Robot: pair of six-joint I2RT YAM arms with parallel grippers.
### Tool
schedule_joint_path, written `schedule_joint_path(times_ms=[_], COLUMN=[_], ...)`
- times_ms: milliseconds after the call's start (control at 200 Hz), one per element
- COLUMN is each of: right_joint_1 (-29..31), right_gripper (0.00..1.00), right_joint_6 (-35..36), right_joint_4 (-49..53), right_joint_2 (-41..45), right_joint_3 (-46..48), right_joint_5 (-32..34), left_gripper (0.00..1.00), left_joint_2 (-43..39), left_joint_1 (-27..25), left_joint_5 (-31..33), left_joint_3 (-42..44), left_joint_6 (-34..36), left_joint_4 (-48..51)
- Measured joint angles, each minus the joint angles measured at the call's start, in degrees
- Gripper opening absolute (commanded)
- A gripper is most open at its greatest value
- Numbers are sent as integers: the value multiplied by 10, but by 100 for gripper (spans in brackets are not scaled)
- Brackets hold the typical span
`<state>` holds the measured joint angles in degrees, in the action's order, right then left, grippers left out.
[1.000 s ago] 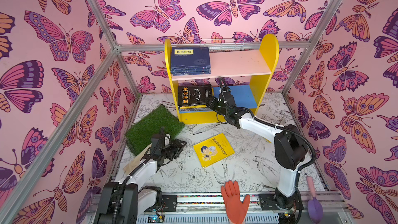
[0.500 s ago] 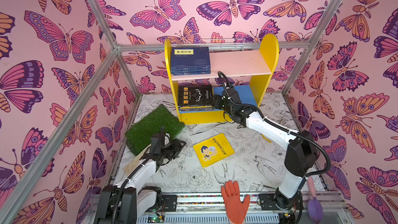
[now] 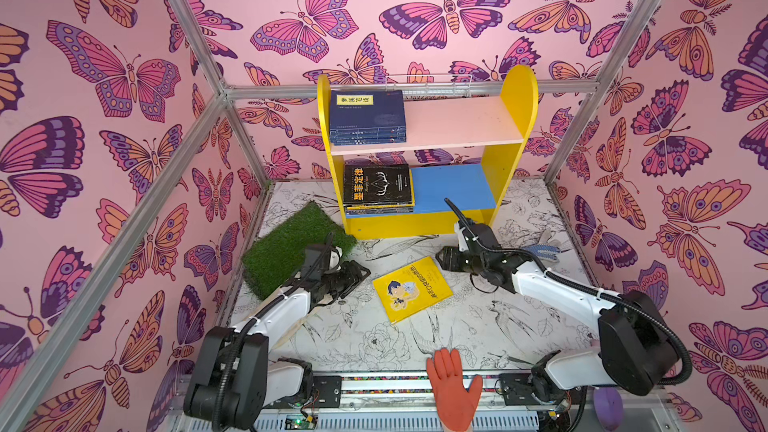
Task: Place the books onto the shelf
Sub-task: 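Open the right gripper and move both grippers to the yellow picture book, then grip the yellow picture book edges with both grippers and tilt it upright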
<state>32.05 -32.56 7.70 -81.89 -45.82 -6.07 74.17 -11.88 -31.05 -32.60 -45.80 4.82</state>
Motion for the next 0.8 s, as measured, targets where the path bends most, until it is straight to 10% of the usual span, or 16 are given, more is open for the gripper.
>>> schedule_joint_path(times_ms=[801], right_joint_1=[-28], right_gripper=[51], right_joint_6=[37], right_joint_4=[-33], right_joint_2=[-125], right_joint_3=[0], right_joint_5=[-193], left_gripper=[46], left_joint_2=[177], left_joint_1=[-113], left_joint_5=[-3], left_joint_3=[-117], left_joint_6=[124], left_joint_4=[151])
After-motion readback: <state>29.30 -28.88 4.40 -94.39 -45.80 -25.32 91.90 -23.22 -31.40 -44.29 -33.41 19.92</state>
